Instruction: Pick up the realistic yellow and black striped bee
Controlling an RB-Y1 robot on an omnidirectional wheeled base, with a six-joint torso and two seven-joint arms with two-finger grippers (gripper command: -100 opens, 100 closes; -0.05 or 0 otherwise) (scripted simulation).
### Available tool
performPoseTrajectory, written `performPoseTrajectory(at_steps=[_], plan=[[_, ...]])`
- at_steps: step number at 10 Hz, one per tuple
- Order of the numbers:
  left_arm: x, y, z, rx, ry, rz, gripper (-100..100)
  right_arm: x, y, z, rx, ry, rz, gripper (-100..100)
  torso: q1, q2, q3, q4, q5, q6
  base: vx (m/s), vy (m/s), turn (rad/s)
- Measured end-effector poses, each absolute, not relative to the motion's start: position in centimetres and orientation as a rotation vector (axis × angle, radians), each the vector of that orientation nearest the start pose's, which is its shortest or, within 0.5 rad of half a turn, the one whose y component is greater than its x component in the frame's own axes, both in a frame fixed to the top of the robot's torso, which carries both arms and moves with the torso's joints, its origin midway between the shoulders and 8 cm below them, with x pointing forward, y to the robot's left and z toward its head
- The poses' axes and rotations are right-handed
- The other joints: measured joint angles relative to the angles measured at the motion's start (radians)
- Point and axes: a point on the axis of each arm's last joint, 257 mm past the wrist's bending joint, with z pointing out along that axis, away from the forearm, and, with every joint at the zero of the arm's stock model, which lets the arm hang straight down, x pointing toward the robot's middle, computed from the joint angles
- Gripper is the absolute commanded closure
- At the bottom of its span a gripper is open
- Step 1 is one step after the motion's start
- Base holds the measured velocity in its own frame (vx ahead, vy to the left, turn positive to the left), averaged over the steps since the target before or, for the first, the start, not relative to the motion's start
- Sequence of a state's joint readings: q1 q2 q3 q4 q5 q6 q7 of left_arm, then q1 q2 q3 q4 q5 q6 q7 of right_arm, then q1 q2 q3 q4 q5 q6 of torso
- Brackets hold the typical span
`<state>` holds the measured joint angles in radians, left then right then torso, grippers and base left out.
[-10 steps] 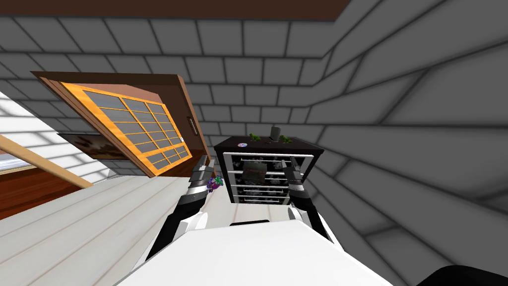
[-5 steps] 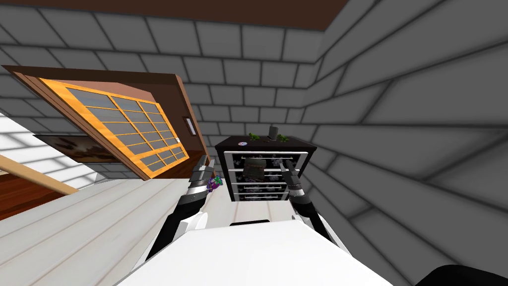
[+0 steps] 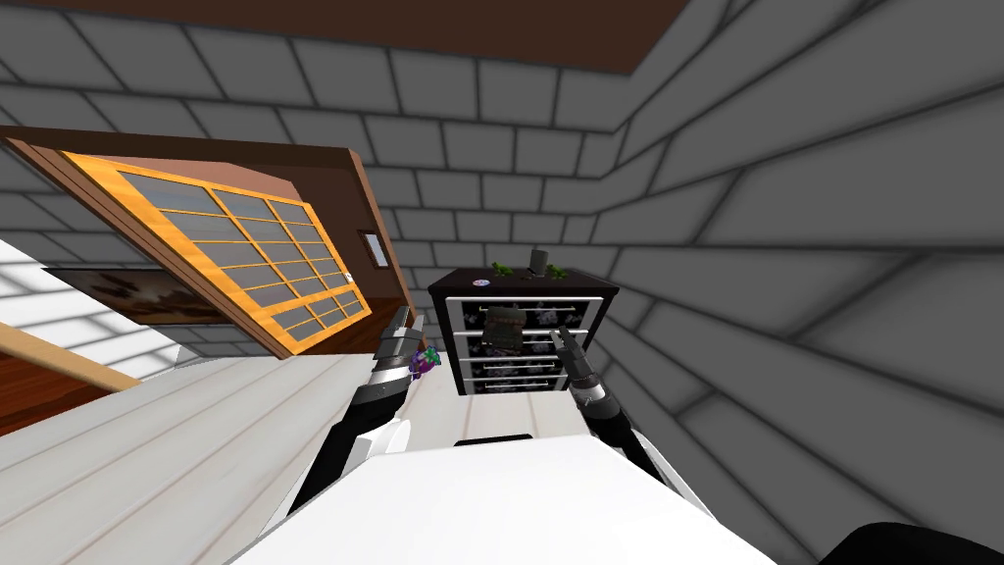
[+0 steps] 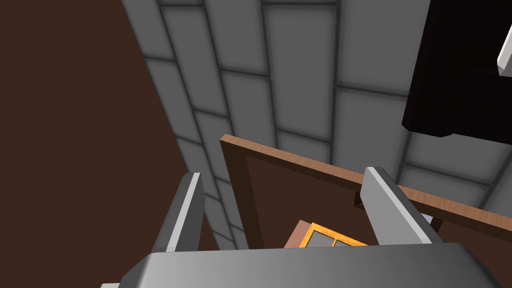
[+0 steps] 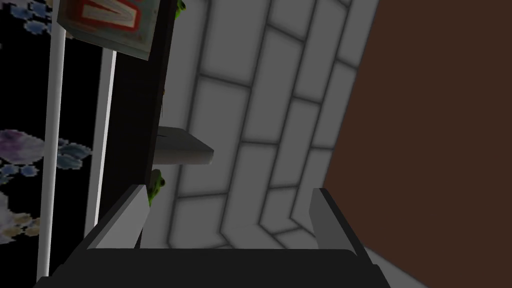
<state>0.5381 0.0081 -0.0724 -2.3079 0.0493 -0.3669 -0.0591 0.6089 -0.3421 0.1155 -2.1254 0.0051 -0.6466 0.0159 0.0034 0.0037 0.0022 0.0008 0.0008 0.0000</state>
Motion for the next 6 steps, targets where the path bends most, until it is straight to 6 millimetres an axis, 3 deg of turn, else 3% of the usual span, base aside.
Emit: performPoseTrajectory(at_steps=[6], plan=[[35.9,26.5,-0.3,-0.780,0.709,-1.308,0,31.2,-22.0,-10.5,0.381,1.178,1.330,-100,-0.002,-0.002,-0.001,0.000,0.000,0.000,-0.043,0.036,-0.015]])
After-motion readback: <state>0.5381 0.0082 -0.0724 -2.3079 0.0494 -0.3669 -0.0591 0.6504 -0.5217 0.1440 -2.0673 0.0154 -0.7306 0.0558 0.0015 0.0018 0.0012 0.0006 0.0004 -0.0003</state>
